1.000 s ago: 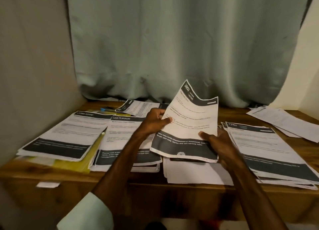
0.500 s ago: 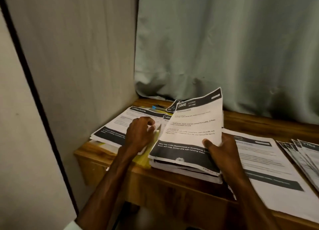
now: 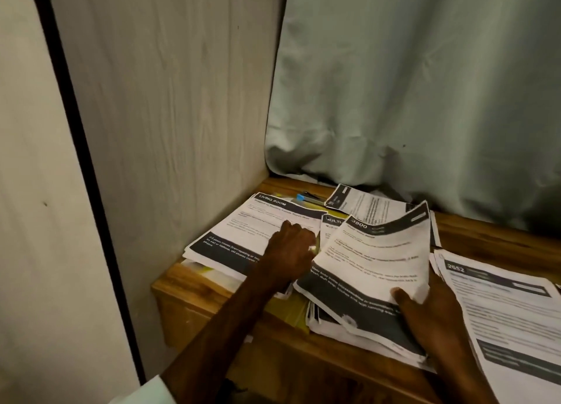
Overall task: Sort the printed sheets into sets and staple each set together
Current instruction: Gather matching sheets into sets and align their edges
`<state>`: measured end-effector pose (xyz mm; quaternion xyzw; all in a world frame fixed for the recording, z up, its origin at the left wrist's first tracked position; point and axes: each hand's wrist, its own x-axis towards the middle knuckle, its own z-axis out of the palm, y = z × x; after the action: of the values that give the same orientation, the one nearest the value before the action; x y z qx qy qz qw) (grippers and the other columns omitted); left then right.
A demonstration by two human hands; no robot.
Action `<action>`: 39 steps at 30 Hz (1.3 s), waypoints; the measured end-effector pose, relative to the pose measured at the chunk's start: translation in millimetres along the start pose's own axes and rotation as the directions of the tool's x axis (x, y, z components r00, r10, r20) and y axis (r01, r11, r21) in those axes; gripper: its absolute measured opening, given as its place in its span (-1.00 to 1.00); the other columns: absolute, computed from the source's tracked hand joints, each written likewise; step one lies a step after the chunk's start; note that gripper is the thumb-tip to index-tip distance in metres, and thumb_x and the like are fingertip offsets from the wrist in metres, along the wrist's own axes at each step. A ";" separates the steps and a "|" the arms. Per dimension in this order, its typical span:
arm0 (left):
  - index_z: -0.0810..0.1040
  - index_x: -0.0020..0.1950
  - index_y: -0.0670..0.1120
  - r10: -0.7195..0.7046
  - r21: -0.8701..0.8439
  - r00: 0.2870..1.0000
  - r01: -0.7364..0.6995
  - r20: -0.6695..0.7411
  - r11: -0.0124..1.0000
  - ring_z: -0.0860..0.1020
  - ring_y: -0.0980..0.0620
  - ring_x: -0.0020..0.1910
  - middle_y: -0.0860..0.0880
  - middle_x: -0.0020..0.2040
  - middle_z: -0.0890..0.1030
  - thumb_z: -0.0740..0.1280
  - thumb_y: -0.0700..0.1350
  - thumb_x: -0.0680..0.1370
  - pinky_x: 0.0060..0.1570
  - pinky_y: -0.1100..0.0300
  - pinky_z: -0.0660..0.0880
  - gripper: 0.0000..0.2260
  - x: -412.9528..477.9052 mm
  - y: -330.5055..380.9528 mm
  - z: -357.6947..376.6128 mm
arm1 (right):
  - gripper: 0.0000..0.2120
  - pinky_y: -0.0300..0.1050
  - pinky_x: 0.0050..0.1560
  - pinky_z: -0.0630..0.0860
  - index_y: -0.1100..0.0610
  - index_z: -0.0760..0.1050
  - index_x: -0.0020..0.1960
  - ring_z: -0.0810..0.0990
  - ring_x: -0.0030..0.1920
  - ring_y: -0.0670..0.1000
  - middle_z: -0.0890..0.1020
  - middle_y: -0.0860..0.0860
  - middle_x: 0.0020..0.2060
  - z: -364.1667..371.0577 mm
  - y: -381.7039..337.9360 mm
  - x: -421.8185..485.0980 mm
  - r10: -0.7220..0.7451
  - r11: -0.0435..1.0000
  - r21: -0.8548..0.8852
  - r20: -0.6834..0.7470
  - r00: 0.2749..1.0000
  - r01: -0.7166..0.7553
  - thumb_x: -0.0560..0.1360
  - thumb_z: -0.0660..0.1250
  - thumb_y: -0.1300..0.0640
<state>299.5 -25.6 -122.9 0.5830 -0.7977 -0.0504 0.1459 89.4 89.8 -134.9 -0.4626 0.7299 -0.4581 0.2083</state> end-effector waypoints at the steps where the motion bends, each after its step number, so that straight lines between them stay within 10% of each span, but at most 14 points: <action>1: 0.47 0.45 -0.09 0.009 0.022 1.000 -0.010 0.019 1.000 0.39 -0.14 0.39 -0.14 0.40 0.49 0.46 -0.12 0.57 0.34 -0.02 0.44 -0.54 1.4 -0.7 2.6 | -0.41 0.28 0.43 0.32 0.17 0.34 0.52 0.39 0.46 0.31 0.45 0.21 0.46 1.7 1.3 1.4 0.006 1.000 -0.003 -0.003 1.000 -0.006 0.55 0.44 0.24; 13: 0.70 0.14 -0.10 0.214 0.125 0.959 -0.193 -0.188 0.973 0.69 -0.15 -0.03 -0.14 0.01 0.71 0.64 -0.02 0.34 -0.10 0.00 0.63 -0.59 0.3 -22.6 25.2 | -0.50 0.27 0.30 0.46 0.16 0.42 0.45 0.51 0.34 0.29 0.56 0.19 0.35 8.2 -6.8 9.2 -0.001 1.000 0.030 -0.013 1.000 0.001 0.54 0.44 0.23; 18: 0.60 0.25 -0.09 -0.044 -0.451 0.993 -0.011 -0.112 0.892 0.63 -0.02 0.07 -0.10 0.16 0.66 0.13 0.12 0.72 0.16 -0.03 0.55 -0.62 -2.1 -29.5 -23.4 | -0.53 0.07 0.15 0.50 0.09 0.46 0.42 0.57 0.28 0.17 0.60 0.09 0.30 2.9 -32.3 16.9 -0.087 0.983 0.166 0.024 0.996 0.082 0.54 0.44 0.25; 23: 0.69 0.15 0.02 -0.220 -0.752 0.975 0.136 -0.012 0.645 0.70 0.05 0.01 0.05 0.03 0.74 0.46 0.22 0.52 0.10 0.03 0.63 -0.65 -0.1 -47.5 -49.5 | -0.57 -0.29 -0.07 0.46 0.07 0.44 0.41 0.56 0.23 -0.01 0.58 -0.07 0.21 25.1 -55.9 19.2 -0.165 0.950 0.292 0.162 0.973 0.112 0.57 0.42 0.19; 32: 0.56 0.32 -0.14 -0.475 -0.312 0.876 0.429 -0.085 0.848 0.58 -0.16 0.22 -0.13 0.30 0.60 0.57 0.02 0.47 0.20 -0.04 0.54 -0.51 5.8 -113.3 -38.6 | -0.41 0.01 -0.15 0.70 0.16 0.32 0.51 0.74 -0.07 0.10 0.66 0.18 0.16 36.8 -40.8 19.8 -0.120 0.932 0.363 0.262 0.958 0.017 0.55 0.45 0.22; 39: 0.50 0.31 -0.16 -0.392 0.052 0.880 0.419 -0.267 0.906 0.45 -0.25 0.31 -0.21 0.26 0.57 0.54 -0.08 0.48 0.19 -0.09 0.46 -0.54 7.6 -79.8 -34.6 | -0.56 0.16 -0.06 0.71 0.18 0.44 0.38 0.74 -0.05 0.12 0.68 0.10 0.07 13.8 -26.4 24.7 -0.142 0.926 0.374 0.216 0.966 0.053 0.54 0.46 0.24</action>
<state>380.6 -54.8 -108.6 0.7457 -0.6345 0.0375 0.1998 100.3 57.8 -115.9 -0.5035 0.5775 -0.5364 0.3539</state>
